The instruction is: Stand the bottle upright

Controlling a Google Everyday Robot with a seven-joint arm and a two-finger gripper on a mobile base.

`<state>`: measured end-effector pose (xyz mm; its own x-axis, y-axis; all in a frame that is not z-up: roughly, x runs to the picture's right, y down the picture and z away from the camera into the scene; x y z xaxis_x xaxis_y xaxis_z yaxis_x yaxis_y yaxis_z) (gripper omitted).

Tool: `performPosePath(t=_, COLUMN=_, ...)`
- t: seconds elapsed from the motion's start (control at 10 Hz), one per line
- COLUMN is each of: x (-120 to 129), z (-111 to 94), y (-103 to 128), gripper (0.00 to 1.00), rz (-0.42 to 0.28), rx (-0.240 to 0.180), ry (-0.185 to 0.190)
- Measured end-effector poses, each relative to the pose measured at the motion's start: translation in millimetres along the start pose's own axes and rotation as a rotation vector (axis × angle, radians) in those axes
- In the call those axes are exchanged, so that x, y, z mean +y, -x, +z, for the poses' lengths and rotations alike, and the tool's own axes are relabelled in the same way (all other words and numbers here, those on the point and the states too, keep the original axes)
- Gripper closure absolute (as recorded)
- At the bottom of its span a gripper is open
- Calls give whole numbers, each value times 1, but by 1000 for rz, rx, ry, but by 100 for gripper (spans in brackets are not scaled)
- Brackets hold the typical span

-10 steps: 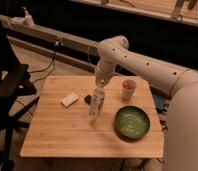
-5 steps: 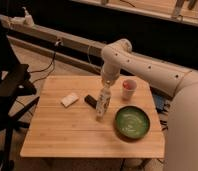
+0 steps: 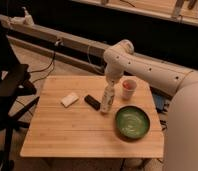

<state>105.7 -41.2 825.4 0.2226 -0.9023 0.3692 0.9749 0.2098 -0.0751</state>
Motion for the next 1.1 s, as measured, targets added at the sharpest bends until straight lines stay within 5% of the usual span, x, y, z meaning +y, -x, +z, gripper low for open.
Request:
performPosePath(t=0.4, x=11, z=15, y=-11, gripper=60, rz=-37, rx=62, ry=62)
performPosePath(t=0.7, x=19, z=15, y=-12, gripper=28, rz=-20, rx=80, ry=60)
performPosePath(t=1.1, x=21, z=6, y=-13, gripper=20, rz=-7, rx=92, ry=47)
